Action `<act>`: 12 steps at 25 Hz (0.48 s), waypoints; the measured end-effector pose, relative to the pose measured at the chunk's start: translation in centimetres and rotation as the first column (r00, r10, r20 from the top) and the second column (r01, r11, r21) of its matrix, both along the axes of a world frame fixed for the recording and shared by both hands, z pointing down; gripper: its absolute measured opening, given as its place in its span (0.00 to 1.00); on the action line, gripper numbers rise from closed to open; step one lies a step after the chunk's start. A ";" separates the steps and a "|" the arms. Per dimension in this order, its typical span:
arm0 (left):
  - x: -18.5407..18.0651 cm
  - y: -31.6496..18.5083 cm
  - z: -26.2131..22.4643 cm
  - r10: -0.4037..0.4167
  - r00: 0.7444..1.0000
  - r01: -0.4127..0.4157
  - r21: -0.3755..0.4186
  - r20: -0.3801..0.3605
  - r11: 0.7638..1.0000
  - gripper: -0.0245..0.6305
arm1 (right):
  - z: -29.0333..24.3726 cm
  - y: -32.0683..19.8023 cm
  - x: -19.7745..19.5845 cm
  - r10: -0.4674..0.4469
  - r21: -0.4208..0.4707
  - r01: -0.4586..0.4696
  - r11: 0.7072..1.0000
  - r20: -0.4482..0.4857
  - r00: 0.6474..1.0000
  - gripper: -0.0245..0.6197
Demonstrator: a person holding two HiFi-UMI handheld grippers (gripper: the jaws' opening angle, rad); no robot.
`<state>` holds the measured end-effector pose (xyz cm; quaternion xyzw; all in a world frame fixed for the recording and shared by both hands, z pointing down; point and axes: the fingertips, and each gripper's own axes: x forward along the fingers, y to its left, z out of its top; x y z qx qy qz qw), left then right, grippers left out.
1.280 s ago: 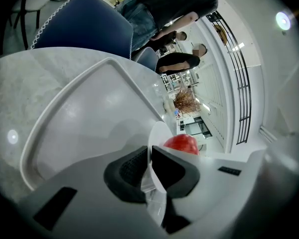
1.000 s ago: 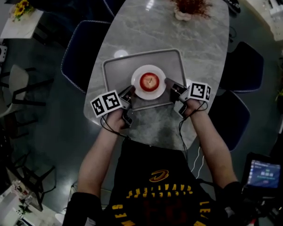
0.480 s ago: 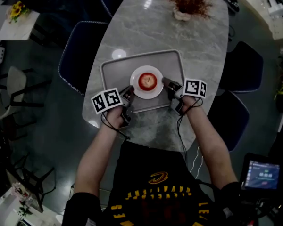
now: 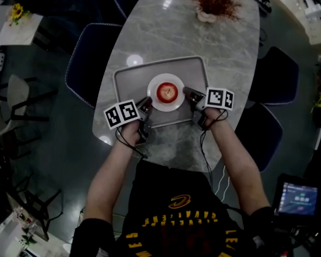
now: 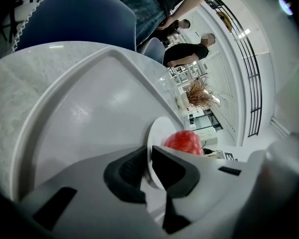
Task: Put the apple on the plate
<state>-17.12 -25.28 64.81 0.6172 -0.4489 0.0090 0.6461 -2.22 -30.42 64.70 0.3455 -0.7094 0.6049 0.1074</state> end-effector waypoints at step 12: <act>-0.3 -0.1 0.1 0.070 0.984 -0.075 0.025 0.166 0.997 0.10 | 0.2 -0.1 -0.6 -0.138 0.056 0.153 0.987 -0.212 0.967 0.09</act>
